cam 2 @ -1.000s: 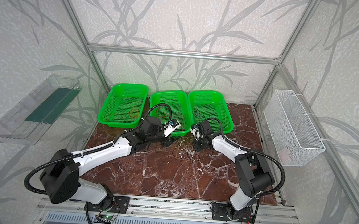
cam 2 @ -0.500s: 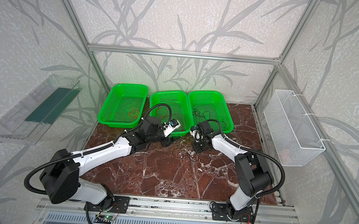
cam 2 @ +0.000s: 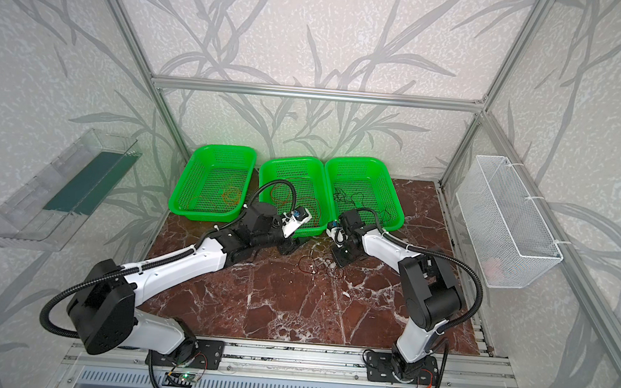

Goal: Untangle the cables

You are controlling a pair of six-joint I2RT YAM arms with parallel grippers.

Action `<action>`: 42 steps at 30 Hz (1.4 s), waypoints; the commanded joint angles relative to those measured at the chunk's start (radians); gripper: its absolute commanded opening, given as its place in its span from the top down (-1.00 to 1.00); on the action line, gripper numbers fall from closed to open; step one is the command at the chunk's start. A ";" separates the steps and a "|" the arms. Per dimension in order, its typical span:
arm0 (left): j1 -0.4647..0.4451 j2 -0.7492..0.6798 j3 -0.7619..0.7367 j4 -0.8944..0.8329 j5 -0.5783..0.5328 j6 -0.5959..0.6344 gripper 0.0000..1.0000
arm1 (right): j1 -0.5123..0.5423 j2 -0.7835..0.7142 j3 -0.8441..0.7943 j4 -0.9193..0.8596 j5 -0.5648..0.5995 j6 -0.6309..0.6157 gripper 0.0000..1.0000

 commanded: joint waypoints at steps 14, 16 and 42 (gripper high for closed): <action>-0.008 -0.065 0.005 0.077 0.030 -0.012 -0.31 | 0.020 -0.436 0.428 -0.054 0.202 -0.142 1.00; -0.011 -0.060 0.024 0.087 0.031 -0.014 -0.32 | 0.019 -0.418 0.491 -0.024 0.229 -0.186 1.00; -0.021 0.340 0.327 0.298 -0.047 -0.047 -0.48 | -0.090 -0.016 0.814 -0.014 0.338 -0.240 1.00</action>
